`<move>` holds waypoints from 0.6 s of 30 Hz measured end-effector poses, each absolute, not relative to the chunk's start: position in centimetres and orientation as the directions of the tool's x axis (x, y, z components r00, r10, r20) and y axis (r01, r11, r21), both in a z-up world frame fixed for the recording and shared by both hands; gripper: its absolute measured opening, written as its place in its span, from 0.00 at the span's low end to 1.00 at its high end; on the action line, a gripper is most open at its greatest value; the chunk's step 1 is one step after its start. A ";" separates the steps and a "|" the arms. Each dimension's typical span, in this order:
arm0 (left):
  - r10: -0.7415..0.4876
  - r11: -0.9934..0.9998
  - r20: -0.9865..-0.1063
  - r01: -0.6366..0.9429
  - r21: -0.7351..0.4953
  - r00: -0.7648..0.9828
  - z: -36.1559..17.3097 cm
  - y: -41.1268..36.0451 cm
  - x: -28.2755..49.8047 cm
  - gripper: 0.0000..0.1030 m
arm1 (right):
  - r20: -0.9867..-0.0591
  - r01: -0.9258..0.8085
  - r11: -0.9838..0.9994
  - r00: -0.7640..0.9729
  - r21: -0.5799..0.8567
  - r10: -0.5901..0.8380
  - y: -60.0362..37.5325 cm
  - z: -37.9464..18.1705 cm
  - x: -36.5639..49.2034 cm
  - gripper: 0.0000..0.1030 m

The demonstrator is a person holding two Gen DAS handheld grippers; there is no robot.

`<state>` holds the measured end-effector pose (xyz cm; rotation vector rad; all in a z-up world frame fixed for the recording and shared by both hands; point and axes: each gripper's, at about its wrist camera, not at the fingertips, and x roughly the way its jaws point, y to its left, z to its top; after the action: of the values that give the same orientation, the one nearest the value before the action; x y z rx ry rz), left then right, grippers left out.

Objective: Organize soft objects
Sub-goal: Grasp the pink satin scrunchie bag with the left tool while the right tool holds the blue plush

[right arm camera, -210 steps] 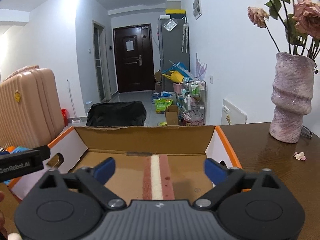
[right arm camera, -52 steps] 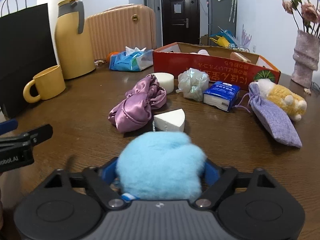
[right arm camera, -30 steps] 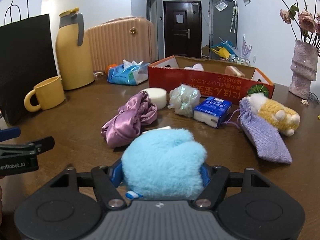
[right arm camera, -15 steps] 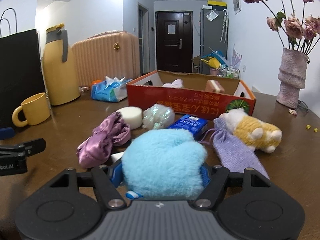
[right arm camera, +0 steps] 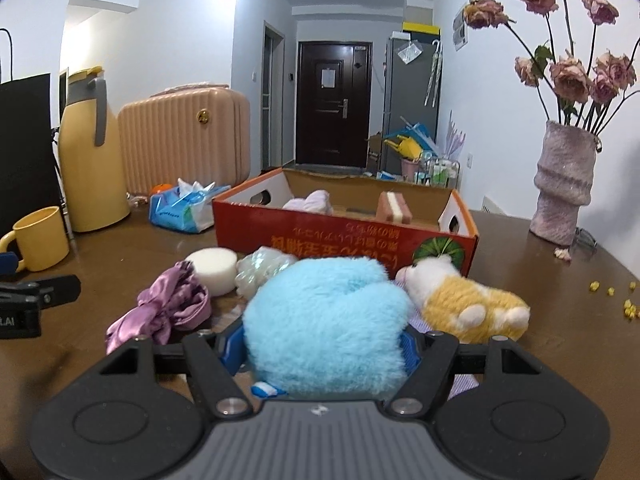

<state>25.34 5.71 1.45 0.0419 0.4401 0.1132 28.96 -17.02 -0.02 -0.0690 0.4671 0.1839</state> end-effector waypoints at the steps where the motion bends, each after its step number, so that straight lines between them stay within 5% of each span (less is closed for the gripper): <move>1: 0.117 0.993 -0.428 -0.100 0.062 0.896 1.5 5.6 25.7 1.00 | -0.449 -0.190 0.982 0.879 -0.024 0.159 -17.1 0.0 29.2 0.68; 18: 0.111 0.993 -0.549 -0.074 0.088 0.828 -1.0 1.6 31.6 1.00 | -0.413 -0.098 0.990 0.901 0.104 0.133 -21.1 -0.6 30.6 0.68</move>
<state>31.61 1.59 -1.04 0.0641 0.5868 0.0984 30.56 -21.14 -0.57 0.0816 0.4330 0.1196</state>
